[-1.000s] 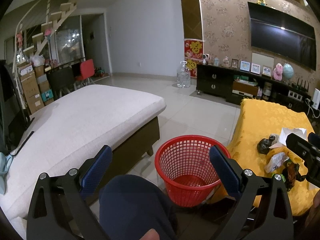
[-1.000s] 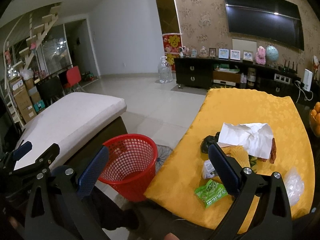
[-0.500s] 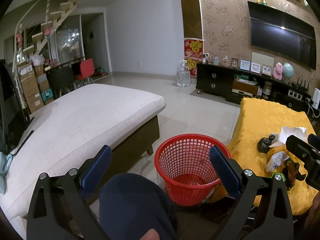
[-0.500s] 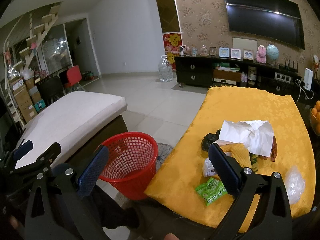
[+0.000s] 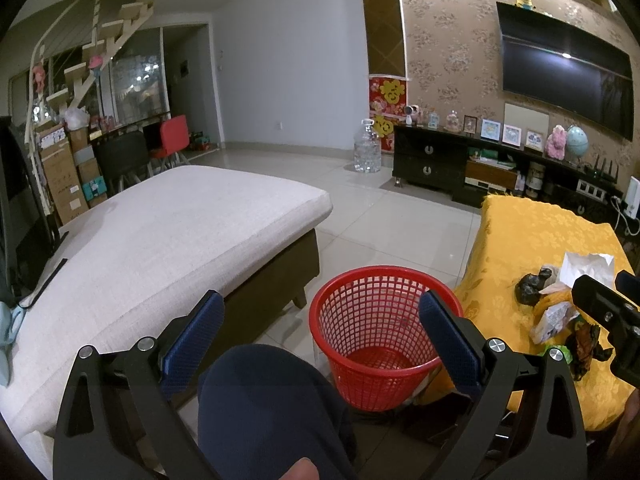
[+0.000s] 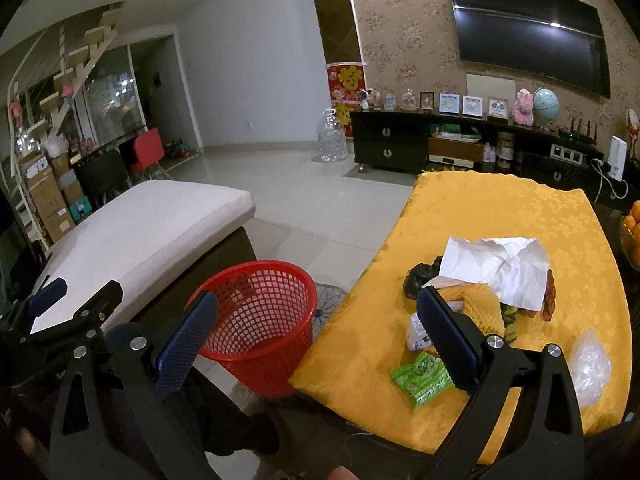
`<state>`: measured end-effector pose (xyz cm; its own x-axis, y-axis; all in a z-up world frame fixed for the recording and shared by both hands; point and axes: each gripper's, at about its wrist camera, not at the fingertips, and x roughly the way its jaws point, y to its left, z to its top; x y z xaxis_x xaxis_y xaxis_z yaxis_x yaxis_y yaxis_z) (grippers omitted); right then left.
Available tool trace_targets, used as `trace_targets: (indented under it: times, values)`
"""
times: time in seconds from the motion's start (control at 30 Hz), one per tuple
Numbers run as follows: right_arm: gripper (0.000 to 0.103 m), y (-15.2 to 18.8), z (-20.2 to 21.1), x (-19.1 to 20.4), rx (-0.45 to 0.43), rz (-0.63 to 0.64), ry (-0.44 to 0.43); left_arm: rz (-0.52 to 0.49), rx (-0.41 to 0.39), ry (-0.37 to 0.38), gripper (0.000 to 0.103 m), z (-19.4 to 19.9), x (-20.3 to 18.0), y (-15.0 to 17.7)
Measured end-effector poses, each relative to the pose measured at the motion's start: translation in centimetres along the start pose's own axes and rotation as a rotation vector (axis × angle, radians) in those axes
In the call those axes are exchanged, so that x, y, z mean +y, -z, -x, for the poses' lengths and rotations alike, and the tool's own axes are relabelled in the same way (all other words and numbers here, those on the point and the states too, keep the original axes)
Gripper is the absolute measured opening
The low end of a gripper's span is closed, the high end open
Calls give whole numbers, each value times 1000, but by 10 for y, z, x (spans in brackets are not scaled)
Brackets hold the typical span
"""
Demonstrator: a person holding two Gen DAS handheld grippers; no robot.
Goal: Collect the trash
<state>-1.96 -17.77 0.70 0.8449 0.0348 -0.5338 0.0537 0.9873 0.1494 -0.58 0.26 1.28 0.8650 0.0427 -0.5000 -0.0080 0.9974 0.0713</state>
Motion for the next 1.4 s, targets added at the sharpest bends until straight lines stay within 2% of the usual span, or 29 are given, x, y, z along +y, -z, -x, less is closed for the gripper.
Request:
trace_targets:
  times: [0.47,0.63,0.8,0.97,1.1,1.4]
  values:
    - [96,16,7,0,11,-11,22,-16,24,13,94,-11,-9,14]
    - [96,24,15,-26,24,-37,94,-35,37,36,94,-18,-22,10]
    - [96,30,24,-74,40,-104,193,-75,44,79,94,-25,-38,8]
    - [96,34,38,-125,39,-167,315,-144,60,139,94,-37,-65,9]
    - [96,40,43,-152,38,-204,382,-202,88,209,94,-48,-91,12]
    - [96,56,36,-194,85,-309,428,-425,167,409,94,-69,-176,46]
